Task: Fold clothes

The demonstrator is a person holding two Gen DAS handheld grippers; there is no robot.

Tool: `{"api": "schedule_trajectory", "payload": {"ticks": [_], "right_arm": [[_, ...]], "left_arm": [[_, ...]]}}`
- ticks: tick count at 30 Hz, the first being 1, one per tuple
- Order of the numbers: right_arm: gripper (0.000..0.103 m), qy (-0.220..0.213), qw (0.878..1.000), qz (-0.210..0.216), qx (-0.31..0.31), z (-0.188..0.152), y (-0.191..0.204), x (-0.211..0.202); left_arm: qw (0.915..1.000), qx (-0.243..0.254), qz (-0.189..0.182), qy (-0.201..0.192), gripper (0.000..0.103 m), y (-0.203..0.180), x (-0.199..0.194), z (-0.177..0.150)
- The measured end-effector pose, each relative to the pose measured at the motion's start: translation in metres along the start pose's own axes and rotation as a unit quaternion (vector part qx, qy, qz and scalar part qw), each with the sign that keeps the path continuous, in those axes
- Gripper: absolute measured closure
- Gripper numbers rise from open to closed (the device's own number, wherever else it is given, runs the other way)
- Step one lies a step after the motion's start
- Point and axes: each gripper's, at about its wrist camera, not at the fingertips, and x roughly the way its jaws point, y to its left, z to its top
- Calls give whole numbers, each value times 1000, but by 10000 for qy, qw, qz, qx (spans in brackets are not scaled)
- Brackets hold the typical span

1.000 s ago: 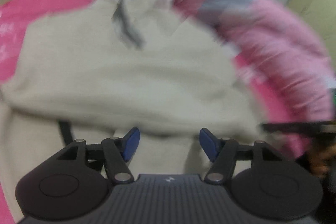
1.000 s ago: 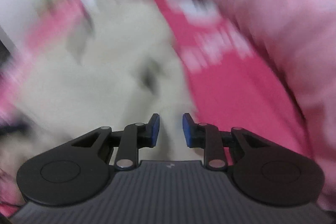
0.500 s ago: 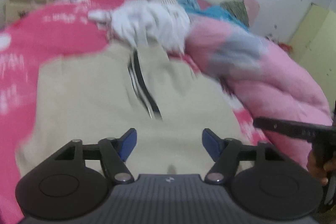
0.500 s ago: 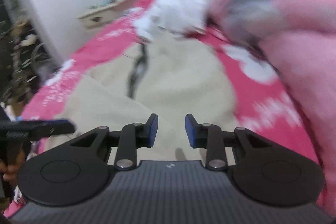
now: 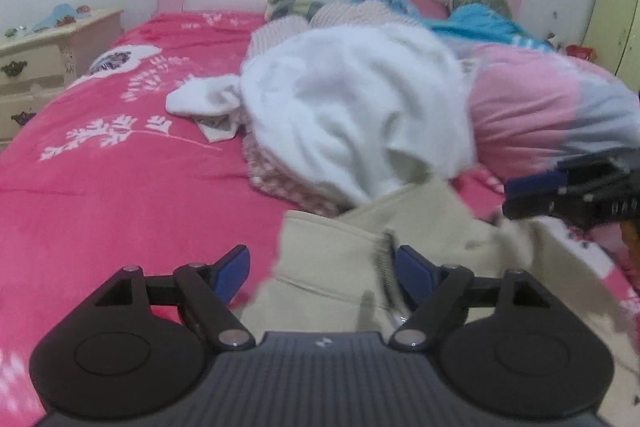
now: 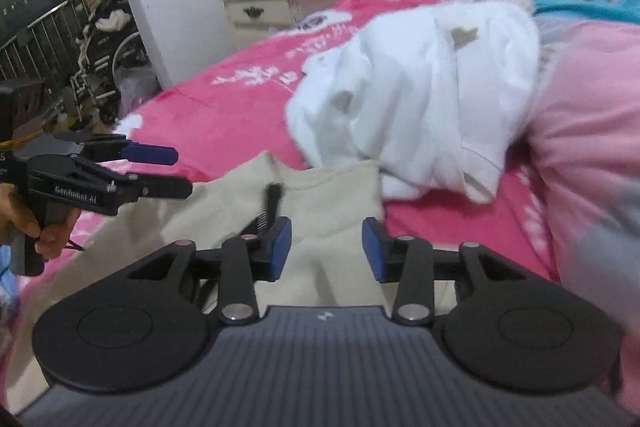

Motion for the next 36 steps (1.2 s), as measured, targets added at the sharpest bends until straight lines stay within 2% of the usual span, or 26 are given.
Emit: {"api": "schedule_trajectory", "payload": {"ticks": [2, 6, 13, 15, 17, 20, 23, 29, 36], "right_arm": [[63, 127, 9997, 213, 61, 10, -13, 20], [63, 494, 9971, 587, 12, 21, -29, 52], [66, 1011, 9887, 1108, 55, 26, -42, 75], [72, 1066, 9880, 1115, 40, 26, -40, 78], [84, 1122, 9880, 1058, 3, 27, -38, 80], [92, 1095, 9884, 1048, -61, 26, -32, 76], [95, 1026, 9897, 989, -121, 27, -27, 71], [98, 769, 9931, 872, -129, 29, -19, 54], [99, 378, 9957, 851, 1, 25, -5, 17]], "left_arm": [[9997, -91, -199, 141, 22, 15, 17, 3], [9941, -323, -900, 505, 24, 34, 46, 6], [9848, -640, -1422, 762, 27, 46, 74, 6], [9837, -739, -1472, 720, 30, 47, 77, 4], [9821, -873, -1526, 673, 38, 48, 78, 3], [9788, -1163, -1575, 607, 44, 49, 76, 2], [9779, -1258, -1579, 550, 51, 47, 68, 3], [9802, -1336, -1422, 342, 82, 37, 46, 4], [9842, -1218, -1283, -56, 89, 12, -2, 6]]}}
